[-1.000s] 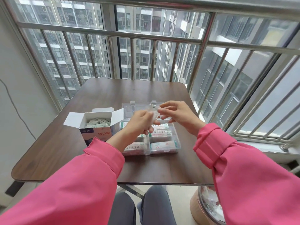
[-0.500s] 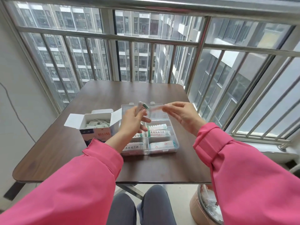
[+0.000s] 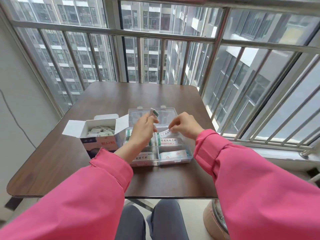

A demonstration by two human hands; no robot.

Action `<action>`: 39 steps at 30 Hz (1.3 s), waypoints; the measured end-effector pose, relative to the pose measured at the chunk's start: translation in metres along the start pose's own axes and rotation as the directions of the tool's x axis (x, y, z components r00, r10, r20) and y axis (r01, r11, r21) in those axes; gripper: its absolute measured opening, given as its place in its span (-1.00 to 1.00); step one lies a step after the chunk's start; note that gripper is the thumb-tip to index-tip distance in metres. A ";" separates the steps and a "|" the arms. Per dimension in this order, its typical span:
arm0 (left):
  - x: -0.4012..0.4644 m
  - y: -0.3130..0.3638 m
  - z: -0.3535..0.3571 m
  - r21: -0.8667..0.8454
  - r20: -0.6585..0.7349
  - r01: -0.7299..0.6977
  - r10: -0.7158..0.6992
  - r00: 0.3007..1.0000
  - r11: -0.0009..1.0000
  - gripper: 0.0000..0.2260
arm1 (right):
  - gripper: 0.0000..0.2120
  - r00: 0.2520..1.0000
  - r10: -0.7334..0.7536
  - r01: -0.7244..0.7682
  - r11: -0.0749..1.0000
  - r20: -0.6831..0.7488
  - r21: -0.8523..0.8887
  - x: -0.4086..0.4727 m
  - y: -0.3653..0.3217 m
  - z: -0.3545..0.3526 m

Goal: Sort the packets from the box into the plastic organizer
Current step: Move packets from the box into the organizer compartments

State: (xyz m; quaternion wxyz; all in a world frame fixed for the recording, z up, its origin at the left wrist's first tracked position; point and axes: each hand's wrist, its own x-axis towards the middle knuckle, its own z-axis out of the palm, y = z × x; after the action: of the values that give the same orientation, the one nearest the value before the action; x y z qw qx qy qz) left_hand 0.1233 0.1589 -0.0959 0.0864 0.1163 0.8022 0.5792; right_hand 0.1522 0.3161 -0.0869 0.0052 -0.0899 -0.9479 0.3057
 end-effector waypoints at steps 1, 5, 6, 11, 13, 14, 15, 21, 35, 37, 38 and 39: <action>0.000 0.000 -0.001 0.000 0.001 0.004 -0.004 1.000 1.000 -0.75 | -0.84 1.000 -0.015 0.015 0.999 0.007 -0.035 0.001 -0.001 0.002; -0.001 0.000 -0.002 0.002 0.008 0.012 -0.012 1.000 1.000 -0.76 | -0.81 0.996 -0.076 0.082 0.977 0.038 -0.196 0.001 -0.003 0.007; -0.001 0.000 -0.002 -0.001 0.009 0.013 -0.013 1.000 1.000 -0.76 | -0.81 0.995 -0.086 0.093 0.973 0.042 -0.212 0.001 -0.004 0.008; 0.000 0.000 0.002 -0.027 0.024 0.035 -0.035 0.999 0.999 -0.74 | -0.78 0.995 -0.089 0.098 0.967 0.048 -0.233 -0.001 -0.008 0.009; 0.000 0.001 0.002 -0.032 0.037 0.047 -0.046 0.998 0.998 -0.74 | -0.77 0.996 -0.085 0.091 0.967 0.037 -0.236 -0.003 -0.009 0.008; 0.000 0.001 0.002 -0.034 0.048 0.055 -0.054 0.997 0.998 -0.74 | -0.77 0.996 -0.089 0.094 0.966 0.032 -0.239 -0.003 -0.009 0.007; -0.001 0.002 0.002 -0.042 0.062 0.063 -0.060 0.996 0.997 -0.74 | -0.78 0.995 -0.095 0.098 0.967 0.026 -0.234 -0.003 -0.008 0.005; -0.012 0.007 -0.002 -0.172 0.239 0.041 0.002 0.971 0.984 -0.80 | -0.83 0.999 -0.049 0.033 0.841 0.016 0.540 -0.017 -0.015 -0.013; -0.007 0.001 -0.003 -0.029 -0.057 -0.035 0.033 0.998 0.999 -0.66 | -0.83 0.937 0.273 -0.102 0.810 -0.217 0.578 -0.015 0.000 -0.012; -0.003 -0.001 -0.003 -0.057 -0.066 -0.044 0.041 0.997 0.997 -0.65 | -0.86 0.937 0.293 -0.162 0.848 -0.192 0.504 -0.013 -0.002 -0.009; -0.002 0.000 -0.002 -0.073 -0.056 -0.045 0.041 0.998 0.996 -0.64 | -0.90 0.937 0.296 -0.186 0.873 -0.186 0.450 -0.012 -0.003 -0.007; -0.002 0.001 -0.001 -0.087 -0.045 -0.040 0.037 0.998 0.995 -0.64 | -0.91 0.938 0.291 -0.202 0.900 -0.188 0.386 -0.011 -0.005 -0.005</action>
State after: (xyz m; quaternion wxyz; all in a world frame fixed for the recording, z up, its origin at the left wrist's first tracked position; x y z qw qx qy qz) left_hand 0.1254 0.1574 -0.0951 0.0630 0.1153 0.7753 0.6177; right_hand 0.1623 0.3132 -0.0797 0.0976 -0.2439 -0.8484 0.4596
